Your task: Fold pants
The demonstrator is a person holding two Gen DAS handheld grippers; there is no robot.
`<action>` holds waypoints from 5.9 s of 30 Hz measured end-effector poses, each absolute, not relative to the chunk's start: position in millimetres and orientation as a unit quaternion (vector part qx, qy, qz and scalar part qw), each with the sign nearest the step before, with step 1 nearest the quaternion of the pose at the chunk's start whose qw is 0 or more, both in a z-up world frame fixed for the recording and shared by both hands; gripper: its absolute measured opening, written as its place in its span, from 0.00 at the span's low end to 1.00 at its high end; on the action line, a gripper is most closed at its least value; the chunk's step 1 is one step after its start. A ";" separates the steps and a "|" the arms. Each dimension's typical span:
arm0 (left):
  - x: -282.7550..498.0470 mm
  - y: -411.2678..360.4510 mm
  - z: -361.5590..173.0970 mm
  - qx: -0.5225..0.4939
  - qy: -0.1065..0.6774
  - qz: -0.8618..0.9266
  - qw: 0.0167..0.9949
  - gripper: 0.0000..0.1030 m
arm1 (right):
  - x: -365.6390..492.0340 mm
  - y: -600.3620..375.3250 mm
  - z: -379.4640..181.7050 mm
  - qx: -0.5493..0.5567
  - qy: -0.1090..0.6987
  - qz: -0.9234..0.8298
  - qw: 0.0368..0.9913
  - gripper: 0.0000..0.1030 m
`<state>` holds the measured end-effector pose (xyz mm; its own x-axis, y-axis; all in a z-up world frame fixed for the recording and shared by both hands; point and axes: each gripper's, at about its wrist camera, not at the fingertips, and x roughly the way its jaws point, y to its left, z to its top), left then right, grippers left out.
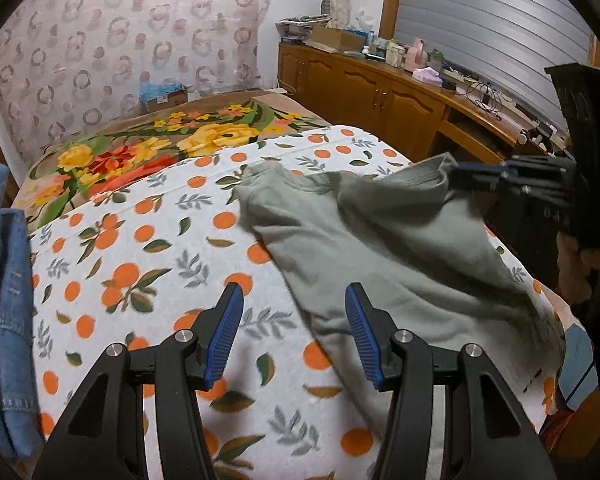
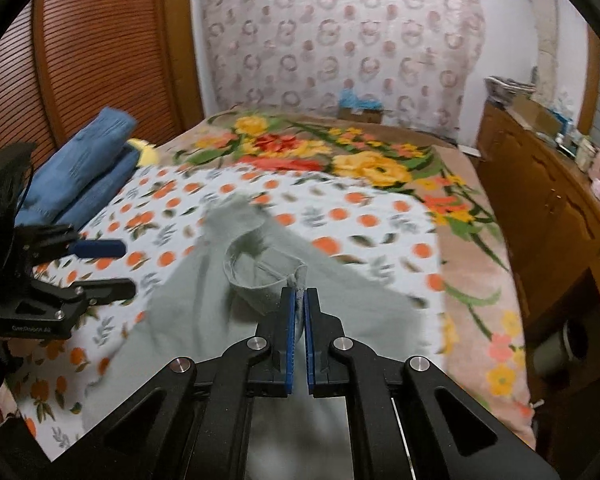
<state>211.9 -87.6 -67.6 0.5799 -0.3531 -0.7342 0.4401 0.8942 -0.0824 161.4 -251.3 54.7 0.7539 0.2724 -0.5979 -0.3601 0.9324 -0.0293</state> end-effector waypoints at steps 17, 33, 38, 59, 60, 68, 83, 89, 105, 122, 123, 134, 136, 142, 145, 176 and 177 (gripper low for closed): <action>230.2 -108.2 -76.3 0.066 0.415 -0.229 0.878 0.53 | 193.2 -273.0 42.0 -0.057 0.328 0.117 0.936 0.04; 236.1 -113.7 -87.6 0.075 0.426 -0.222 0.874 0.53 | 201.5 -281.4 32.2 -0.040 0.346 0.121 0.930 0.30; 233.1 -112.4 -90.4 0.074 0.428 -0.221 0.873 0.53 | 210.9 -286.1 21.1 -0.043 0.362 0.115 0.924 0.30; 213.7 -108.3 -84.6 0.066 0.419 -0.210 0.881 0.53 | 173.9 -283.9 23.0 -0.032 0.351 0.089 0.931 0.27; 213.1 -108.2 -84.2 0.066 0.418 -0.209 0.882 0.53 | 169.9 -281.5 21.7 -0.033 0.354 0.089 0.930 0.30; 216.1 -106.5 -83.7 0.065 0.416 -0.207 0.883 0.53 | 146.8 -275.3 18.0 -0.045 0.367 0.092 0.924 0.42; 288.0 -108.9 -83.8 0.051 0.432 -0.203 0.877 0.53 | 191.4 -286.0 14.2 -0.020 0.379 0.108 0.919 0.38; 307.2 -105.1 -87.0 0.032 0.440 -0.198 0.875 0.53 | 205.8 -284.0 13.7 -0.025 0.383 0.108 0.917 0.32; 310.5 -116.8 -94.5 0.026 0.444 -0.229 0.866 0.20 | 203.4 -281.2 15.7 -0.023 0.368 0.151 0.917 0.04; 236.5 -85.7 -4.0 0.006 0.328 -0.226 0.917 0.08 | 131.4 -261.4 70.3 -0.027 0.256 0.162 0.953 0.04; 231.3 -83.5 -0.1 0.007 0.321 -0.225 0.920 0.08 | 125.2 -258.7 74.9 -0.030 0.249 0.162 0.954 0.04; 155.1 -39.9 65.9 0.000 0.229 -0.214 0.950 0.08 | 55.7 -227.1 108.5 -0.054 0.173 0.184 0.966 0.04; 144.7 -34.4 73.1 0.001 0.217 -0.212 0.953 0.08 | 44.2 -222.2 111.9 -0.057 0.160 0.190 0.967 0.04; 110.2 -17.2 97.1 0.007 0.181 -0.201 0.963 0.08 | 5.7 -218.2 115.8 -0.068 0.126 0.207 0.968 0.04; 93.8 -7.7 105.8 0.010 0.166 -0.195 0.967 0.08 | -9.5 -214.7 118.2 -0.074 0.110 0.218 0.967 0.04; 220.0 39.8 -34.4 0.035 0.295 -0.085 0.951 0.08 | 208.2 -243.0 -32.6 -0.071 0.268 0.242 0.930 0.04; 221.2 37.3 -34.8 0.036 0.298 -0.087 0.950 0.08 | 214.3 -244.2 -34.7 -0.070 0.271 0.241 0.929 0.04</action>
